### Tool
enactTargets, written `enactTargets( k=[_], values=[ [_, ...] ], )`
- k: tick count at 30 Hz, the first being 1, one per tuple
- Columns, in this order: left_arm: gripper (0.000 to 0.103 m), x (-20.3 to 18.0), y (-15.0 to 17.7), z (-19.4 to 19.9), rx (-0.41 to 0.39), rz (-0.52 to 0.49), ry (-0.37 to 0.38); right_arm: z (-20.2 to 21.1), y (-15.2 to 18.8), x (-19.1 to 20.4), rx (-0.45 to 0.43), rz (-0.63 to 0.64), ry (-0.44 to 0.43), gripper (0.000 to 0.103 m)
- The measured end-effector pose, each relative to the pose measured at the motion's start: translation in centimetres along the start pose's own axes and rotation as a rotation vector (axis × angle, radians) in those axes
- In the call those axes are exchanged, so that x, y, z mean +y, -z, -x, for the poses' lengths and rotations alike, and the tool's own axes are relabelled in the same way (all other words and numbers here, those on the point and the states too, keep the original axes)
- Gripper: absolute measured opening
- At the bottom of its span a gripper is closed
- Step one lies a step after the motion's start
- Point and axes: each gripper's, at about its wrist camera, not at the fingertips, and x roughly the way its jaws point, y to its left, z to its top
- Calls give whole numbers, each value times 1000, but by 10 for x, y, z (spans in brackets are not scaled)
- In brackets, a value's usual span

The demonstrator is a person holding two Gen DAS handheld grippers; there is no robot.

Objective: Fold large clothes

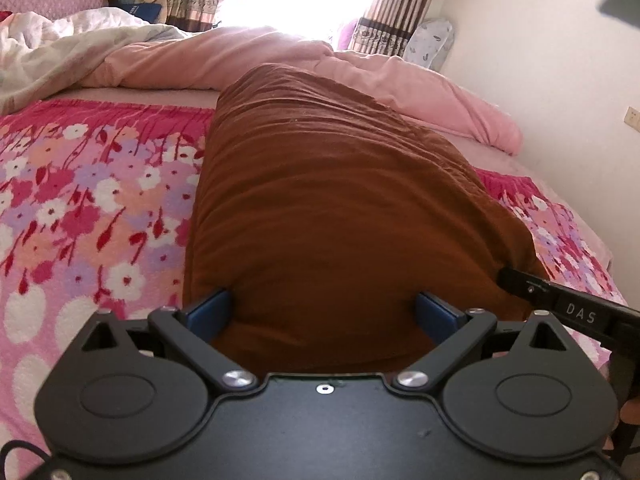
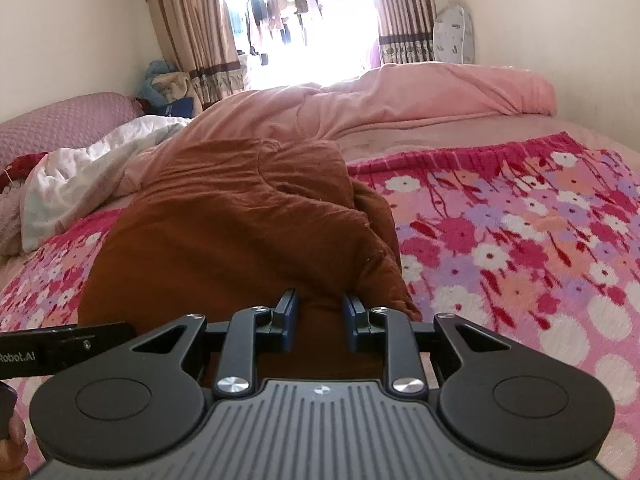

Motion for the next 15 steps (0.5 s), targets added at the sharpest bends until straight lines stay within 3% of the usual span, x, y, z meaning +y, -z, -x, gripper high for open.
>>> enactTargets(
  k=[15],
  values=[
    [101,-3,-7,6,15,5,-45,0,4,-1,-6,2,-5,30]
  ],
)
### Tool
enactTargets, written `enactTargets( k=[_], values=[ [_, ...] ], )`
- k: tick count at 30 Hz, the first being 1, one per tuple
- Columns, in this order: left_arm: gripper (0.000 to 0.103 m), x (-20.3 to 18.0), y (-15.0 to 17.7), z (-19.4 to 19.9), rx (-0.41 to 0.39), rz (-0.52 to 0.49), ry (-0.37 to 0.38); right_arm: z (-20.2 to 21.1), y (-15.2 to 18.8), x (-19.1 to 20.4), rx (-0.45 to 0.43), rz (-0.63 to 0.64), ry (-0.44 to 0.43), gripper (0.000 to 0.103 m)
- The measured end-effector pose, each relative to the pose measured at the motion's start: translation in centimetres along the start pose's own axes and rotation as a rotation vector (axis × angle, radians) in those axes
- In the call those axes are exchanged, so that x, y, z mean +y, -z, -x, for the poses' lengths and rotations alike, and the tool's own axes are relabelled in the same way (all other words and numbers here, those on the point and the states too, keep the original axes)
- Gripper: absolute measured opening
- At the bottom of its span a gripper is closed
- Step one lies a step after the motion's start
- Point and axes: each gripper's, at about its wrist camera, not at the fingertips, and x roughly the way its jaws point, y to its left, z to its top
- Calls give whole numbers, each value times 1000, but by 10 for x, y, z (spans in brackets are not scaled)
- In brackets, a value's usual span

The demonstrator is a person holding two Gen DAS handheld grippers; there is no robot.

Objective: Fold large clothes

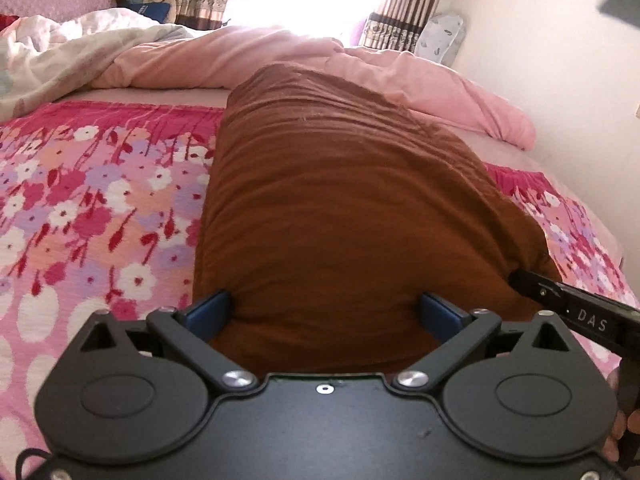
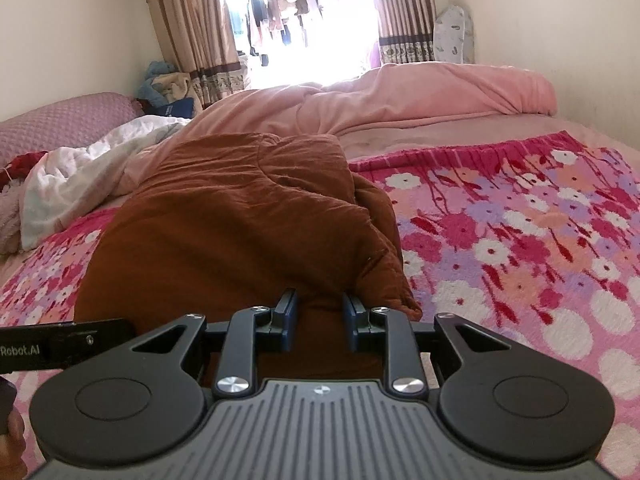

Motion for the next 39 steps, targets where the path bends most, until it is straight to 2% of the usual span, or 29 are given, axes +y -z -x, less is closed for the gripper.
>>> enactTargets(
  k=[5,9,13,15,17,24,30,33,34,37,39],
  values=[
    [101,-6,-20,21,-79,3,24,22,-16,6,-55,20,-16,33],
    [101,-10,-46,15,-119,1,32,23,-42,19,-99,60,-28,34],
    [101,-6,-58,-10,-74,21,33,-12,-57,22,-46,53,0,34],
    [101,-4,-57,-26,-31,28,26,-30,-55,21,-13,45,20,33],
    [101,-3,-52,-36,-23,15,6,-41,-52,22,6,54,32,32],
    [103,3,-45,-48,-33,-2,-5,-51,-39,31,16,98,50,32],
    [103,-1,-46,-28,-28,-6,-6,-39,-44,39,7,117,60,35],
    [103,-6,-41,-1,-28,-20,-21,-15,-48,38,-10,95,36,47],
    [103,-9,-38,10,-38,-33,-33,-2,-48,38,-24,90,28,55],
    [103,-21,-23,53,-77,-87,-105,38,-42,40,-59,94,34,72],
    [103,-27,-7,83,-94,-114,-123,67,-34,40,-78,107,44,80]
  ],
)
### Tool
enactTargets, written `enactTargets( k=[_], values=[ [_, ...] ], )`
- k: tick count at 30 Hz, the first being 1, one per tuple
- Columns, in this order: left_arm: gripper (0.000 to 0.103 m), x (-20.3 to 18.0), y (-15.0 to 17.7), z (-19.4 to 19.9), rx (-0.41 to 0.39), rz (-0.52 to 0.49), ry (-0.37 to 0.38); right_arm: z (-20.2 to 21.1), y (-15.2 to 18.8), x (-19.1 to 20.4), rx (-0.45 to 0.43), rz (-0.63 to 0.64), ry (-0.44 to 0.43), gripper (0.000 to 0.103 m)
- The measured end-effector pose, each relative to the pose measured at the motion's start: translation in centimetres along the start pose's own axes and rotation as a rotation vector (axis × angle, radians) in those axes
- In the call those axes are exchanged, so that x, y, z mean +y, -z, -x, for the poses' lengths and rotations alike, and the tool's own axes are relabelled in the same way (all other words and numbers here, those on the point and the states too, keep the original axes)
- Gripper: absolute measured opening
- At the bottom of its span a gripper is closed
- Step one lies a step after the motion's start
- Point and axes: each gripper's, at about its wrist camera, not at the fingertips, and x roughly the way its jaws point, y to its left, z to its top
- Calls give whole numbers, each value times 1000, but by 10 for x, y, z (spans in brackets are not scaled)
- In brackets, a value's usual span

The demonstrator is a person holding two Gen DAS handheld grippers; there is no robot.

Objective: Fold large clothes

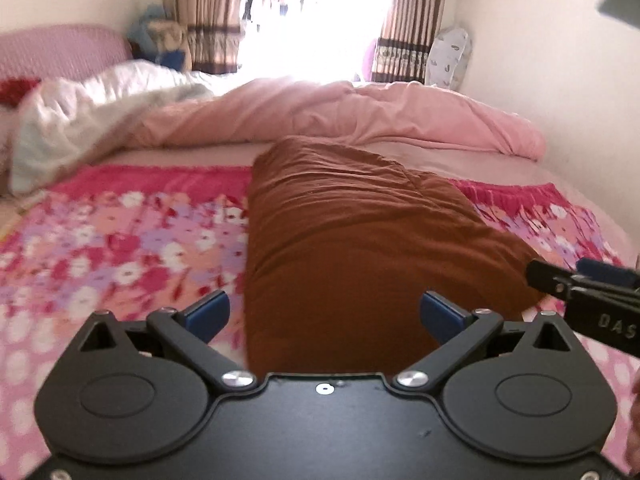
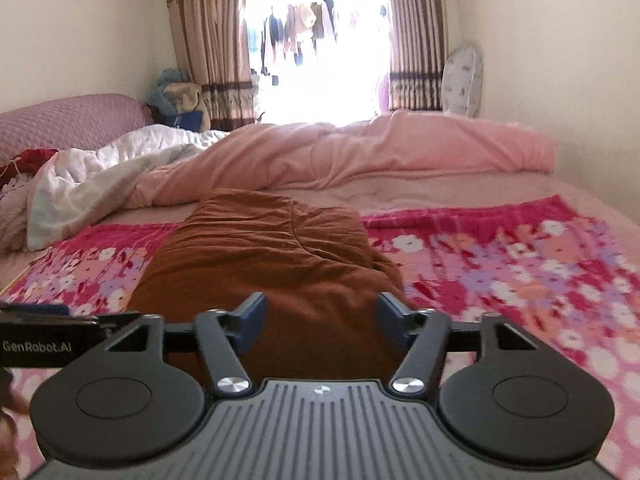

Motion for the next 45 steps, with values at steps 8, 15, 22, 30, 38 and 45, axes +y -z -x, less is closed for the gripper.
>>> enactTargets(
  k=[8,15,22,30,38,45],
  values=[
    [103,-5,58,93,1,-8,-51,99,29,4,-8,74,38,89],
    [103,2,95,132,28,50,-65,138,60,0,15,42,69,89],
    [103,3,111,146,56,68,-59,151,83,-1,54,31,69,89],
    [103,2,113,145,71,72,-62,154,88,-1,62,22,67,89],
    [103,6,112,141,86,83,-67,150,91,-1,78,24,63,89],
    [103,7,111,136,98,81,-67,149,90,-2,84,23,64,89]
  ],
)
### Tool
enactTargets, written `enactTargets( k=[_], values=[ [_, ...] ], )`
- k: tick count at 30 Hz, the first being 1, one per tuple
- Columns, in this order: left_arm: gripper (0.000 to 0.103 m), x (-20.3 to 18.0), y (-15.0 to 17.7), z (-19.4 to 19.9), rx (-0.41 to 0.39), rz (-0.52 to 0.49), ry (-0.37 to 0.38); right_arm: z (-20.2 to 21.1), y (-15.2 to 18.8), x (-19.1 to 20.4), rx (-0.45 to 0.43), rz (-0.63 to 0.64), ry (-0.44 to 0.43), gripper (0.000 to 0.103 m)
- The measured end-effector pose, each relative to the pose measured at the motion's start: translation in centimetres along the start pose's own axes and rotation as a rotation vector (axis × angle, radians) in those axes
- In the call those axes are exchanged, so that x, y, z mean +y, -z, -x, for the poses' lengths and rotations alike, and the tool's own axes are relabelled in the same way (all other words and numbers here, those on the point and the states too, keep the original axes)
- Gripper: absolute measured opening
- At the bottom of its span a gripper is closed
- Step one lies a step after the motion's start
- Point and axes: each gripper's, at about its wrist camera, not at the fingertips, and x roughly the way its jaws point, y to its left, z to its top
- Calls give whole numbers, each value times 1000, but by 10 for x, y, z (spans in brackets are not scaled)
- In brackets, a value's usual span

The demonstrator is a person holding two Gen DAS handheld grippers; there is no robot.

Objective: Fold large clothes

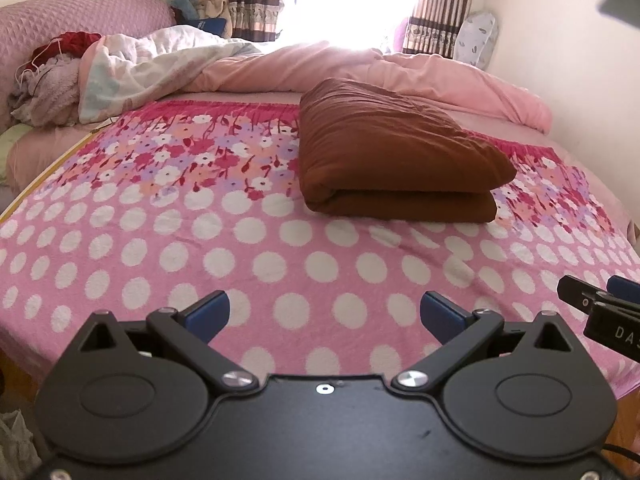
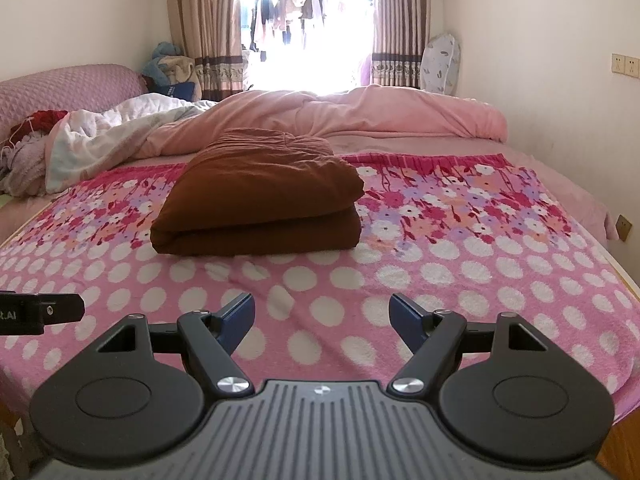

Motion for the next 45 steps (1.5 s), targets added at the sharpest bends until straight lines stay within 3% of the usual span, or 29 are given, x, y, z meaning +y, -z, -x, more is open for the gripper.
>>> enactTargets(
  k=[45],
  values=[
    [103,0,-1,2,-10,-7,6,-5,0,-5,5,0,3,89]
  ],
)
